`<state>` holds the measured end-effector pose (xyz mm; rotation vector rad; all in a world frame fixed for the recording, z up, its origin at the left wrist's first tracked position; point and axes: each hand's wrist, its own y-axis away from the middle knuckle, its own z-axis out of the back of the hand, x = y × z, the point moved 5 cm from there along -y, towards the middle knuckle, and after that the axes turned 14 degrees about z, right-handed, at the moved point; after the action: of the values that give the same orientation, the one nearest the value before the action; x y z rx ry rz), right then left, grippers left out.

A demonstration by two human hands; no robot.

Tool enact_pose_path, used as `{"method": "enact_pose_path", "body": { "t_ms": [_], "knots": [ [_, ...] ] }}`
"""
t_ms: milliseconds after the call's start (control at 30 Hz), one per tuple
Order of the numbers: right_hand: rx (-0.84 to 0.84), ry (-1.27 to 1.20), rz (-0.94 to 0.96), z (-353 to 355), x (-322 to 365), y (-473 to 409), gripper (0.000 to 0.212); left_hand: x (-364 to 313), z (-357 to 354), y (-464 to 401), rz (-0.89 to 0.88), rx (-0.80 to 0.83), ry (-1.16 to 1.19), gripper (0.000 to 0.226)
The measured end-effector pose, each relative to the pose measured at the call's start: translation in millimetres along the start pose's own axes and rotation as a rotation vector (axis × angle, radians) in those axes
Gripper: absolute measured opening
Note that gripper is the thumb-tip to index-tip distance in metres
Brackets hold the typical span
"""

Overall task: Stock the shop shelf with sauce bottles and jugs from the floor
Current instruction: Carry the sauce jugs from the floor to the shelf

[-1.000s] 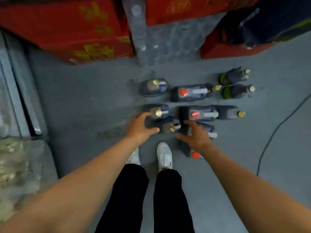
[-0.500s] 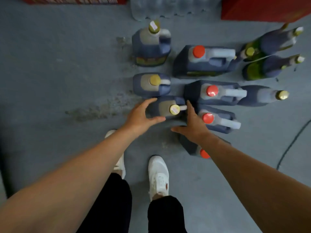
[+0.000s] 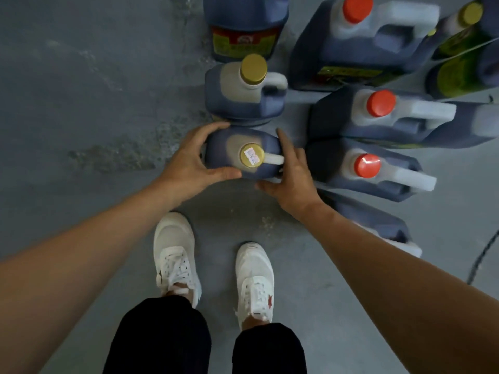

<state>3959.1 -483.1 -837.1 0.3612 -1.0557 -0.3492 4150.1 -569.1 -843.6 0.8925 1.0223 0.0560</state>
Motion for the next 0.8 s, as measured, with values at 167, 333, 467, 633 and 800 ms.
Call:
{"method": "enact_pose_path", "body": {
  "t_ms": [167, 333, 467, 633, 800],
  "knots": [
    [-0.170, -0.420, -0.256, -13.3, -1.6, -17.8, 0.015, 5.0, 9.2, -12.9, 0.004, 0.099, -0.217, 0.115],
    [-0.187, -0.724, -0.395, -17.9, -7.9, -22.4, 0.016, 4.0, 7.4, -24.3, -0.017, 0.047, -0.245, 0.107],
    [0.092, -0.320, -0.113, -7.2, 2.4, -14.4, 0.064, 6.0, 14.8, -8.6, 0.070, 0.080, -0.200, 0.101],
    [0.286, -0.117, -0.130, -11.6, 27.9, 27.8, 0.087, 11.6, 35.5, 51.1, 0.351, 0.147, -0.074, 0.100],
    [0.267, -0.382, -0.195, -14.6, 94.5, 80.1, 0.057, -16.3, 66.9, 128.4, 0.473, 0.154, 0.077, 0.079]
  ]
}}
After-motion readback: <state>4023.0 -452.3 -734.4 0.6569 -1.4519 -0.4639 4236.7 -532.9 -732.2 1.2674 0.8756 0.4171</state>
